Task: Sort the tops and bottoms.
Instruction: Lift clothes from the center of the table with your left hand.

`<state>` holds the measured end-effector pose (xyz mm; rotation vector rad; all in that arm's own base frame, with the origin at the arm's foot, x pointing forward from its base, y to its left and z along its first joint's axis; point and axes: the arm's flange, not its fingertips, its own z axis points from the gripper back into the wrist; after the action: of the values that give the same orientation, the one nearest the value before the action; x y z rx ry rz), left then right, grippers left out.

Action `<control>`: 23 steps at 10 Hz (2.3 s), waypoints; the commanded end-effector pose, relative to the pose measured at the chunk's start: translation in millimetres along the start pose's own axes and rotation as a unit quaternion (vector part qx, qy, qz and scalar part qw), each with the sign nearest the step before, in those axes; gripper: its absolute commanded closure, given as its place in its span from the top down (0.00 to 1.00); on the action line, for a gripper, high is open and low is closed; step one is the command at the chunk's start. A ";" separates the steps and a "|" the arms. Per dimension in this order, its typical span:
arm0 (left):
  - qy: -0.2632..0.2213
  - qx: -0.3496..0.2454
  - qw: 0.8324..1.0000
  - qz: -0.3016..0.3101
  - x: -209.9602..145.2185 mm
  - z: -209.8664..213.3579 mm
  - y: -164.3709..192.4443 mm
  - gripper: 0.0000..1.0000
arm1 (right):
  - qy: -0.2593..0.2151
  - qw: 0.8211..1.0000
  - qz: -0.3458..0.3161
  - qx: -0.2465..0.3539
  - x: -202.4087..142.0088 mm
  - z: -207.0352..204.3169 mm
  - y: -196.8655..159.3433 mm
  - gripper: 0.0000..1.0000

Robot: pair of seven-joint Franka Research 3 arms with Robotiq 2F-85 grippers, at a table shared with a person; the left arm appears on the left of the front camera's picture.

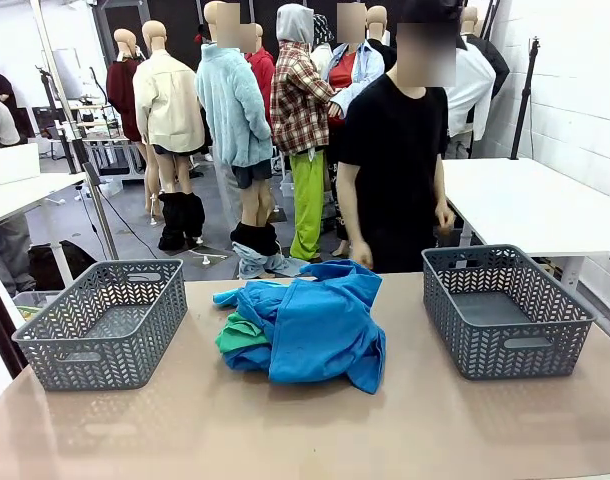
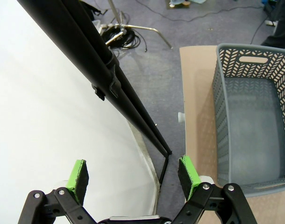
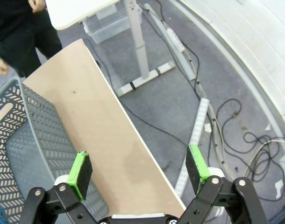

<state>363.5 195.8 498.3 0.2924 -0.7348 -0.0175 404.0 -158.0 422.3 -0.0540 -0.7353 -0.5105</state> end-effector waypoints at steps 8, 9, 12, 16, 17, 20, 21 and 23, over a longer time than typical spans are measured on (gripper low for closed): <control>0.001 0.003 1.000 0.002 -0.3 0.3 0.8 1.00 | 0.000 1.000 0.002 -0.003 0.4 2.3 0.0 1.00; 0.001 0.003 1.000 0.002 -0.3 0.3 0.8 1.00 | 0.000 1.000 0.002 -0.003 0.4 2.3 0.0 1.00; 0.001 0.003 1.000 0.002 -0.3 0.3 0.8 1.00 | 0.000 1.000 0.002 -0.003 0.4 2.3 0.0 1.00; 0.000 0.000 1.000 0.000 0.0 0.0 0.0 1.00 | 0.000 1.000 0.002 -0.003 0.4 2.3 0.0 1.00; -0.028 0.010 0.999 -0.010 19.9 11.2 -12.1 1.00 | 0.000 1.000 0.002 -0.003 0.4 2.3 0.0 1.00; -0.140 -0.002 0.984 -0.106 74.9 62.2 -66.6 1.00 | 0.000 1.000 0.002 -0.003 0.4 2.3 0.0 1.00; -0.178 -0.013 0.973 -0.149 87.5 82.2 -93.7 1.00 | 0.000 1.000 0.002 -0.003 0.4 2.3 0.0 1.00; -0.237 -0.081 0.930 -0.269 114.2 116.5 -167.5 1.00 | 0.000 1.000 0.002 -0.003 0.4 2.3 0.0 1.00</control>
<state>379.2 2.3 613.1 0.3637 -1.0743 -0.5413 404.1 -158.2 422.6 -0.0542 -0.7360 -0.5107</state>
